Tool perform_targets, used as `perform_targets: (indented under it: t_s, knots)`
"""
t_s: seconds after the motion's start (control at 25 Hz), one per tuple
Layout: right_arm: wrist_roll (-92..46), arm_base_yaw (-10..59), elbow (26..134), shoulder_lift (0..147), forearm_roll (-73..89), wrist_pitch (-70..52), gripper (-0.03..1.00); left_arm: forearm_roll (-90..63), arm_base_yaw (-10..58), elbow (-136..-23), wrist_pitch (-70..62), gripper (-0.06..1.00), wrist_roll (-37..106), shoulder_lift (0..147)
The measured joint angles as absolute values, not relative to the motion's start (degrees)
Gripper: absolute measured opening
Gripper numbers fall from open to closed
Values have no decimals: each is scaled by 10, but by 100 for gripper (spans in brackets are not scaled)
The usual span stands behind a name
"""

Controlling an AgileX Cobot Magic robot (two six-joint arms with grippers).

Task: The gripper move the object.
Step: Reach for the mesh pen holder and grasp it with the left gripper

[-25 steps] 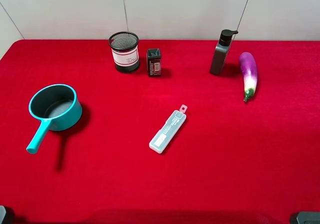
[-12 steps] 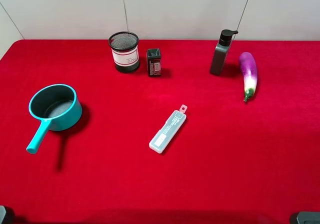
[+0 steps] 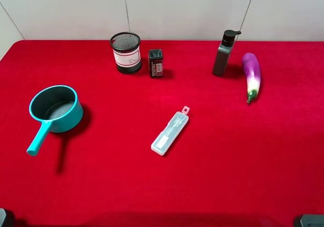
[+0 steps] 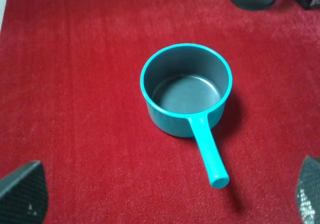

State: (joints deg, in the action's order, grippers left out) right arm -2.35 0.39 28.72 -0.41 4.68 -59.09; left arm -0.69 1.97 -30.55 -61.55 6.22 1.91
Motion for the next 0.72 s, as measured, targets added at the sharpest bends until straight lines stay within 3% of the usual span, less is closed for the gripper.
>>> perform_targets:
  t_s: [0.72]
  knots:
    - [-23,4,287,-4,47,-590,69,-26,20,-455,-620,98,88,380]
